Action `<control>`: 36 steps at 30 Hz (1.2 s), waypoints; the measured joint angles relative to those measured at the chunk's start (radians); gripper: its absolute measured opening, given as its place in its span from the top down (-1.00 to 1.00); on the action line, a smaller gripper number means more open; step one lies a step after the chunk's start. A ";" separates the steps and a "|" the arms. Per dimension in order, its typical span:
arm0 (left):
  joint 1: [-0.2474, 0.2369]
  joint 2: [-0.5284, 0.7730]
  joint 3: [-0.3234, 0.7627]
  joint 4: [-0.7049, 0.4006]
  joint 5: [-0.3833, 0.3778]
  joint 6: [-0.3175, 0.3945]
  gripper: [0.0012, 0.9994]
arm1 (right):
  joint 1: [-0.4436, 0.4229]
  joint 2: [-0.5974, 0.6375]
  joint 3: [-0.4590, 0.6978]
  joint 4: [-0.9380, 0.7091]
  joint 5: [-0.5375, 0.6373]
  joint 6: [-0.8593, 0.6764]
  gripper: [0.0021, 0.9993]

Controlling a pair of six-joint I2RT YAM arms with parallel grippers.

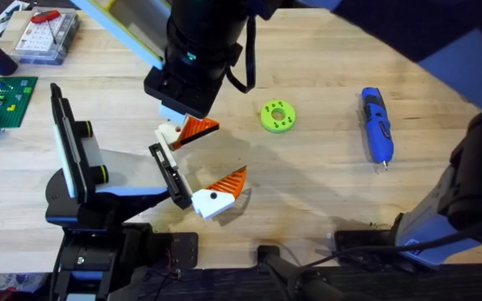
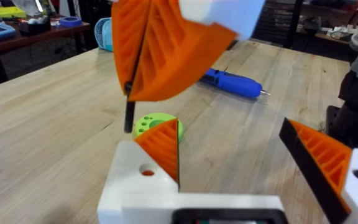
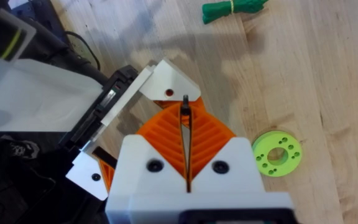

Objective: Pick up the gripper from the table and insert it into the empty holder that is missing its gripper. Then pick up a screw, insert it into the mounting hole, and use the screwdriver to tighten it. Finally, clean up the table by picking up the vegetable and placing it into the bucket.

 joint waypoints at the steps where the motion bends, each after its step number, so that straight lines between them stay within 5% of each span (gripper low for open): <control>1: 0.000 0.000 0.000 0.000 0.000 0.000 -0.98 | 0.000 0.000 0.000 -0.003 0.000 0.000 0.99; 36: 0.000 0.000 0.000 -0.002 0.000 0.000 -0.98 | 0.032 0.000 0.000 -0.033 -0.009 -0.024 0.99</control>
